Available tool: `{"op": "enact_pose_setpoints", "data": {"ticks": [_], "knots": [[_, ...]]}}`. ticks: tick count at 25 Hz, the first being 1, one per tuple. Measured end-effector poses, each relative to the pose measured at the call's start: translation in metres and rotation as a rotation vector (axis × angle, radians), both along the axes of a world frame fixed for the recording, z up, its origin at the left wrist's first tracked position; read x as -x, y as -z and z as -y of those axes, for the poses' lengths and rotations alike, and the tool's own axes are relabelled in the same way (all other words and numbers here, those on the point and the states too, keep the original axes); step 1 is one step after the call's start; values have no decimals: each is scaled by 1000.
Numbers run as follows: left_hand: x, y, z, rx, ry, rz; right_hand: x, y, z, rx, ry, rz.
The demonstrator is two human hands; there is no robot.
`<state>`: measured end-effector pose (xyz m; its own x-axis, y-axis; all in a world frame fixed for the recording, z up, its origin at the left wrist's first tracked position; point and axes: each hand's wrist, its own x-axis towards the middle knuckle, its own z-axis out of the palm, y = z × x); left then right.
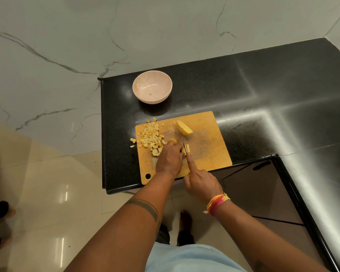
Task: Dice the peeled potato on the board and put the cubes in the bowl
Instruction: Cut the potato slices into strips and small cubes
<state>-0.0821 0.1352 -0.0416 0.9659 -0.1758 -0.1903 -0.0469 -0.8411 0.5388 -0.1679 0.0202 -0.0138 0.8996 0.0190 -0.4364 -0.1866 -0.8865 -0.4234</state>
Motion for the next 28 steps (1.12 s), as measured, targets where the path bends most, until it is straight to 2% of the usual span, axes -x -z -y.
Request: {"op": "enact_pose_setpoints", "data": {"ticks": [7,14,23,28], "knots": [[-1,1,0,9,-12,15,-8,4,2,-8,-14,-23],[-3,4,1,10,-19,-5,32,1,9,15,-58,-51],[6,0,8,80,-120,-25,35,-2,22,-39,63,46],[7,3,20,-46,-138,-21,16,3,27,-66,126,32]]}}
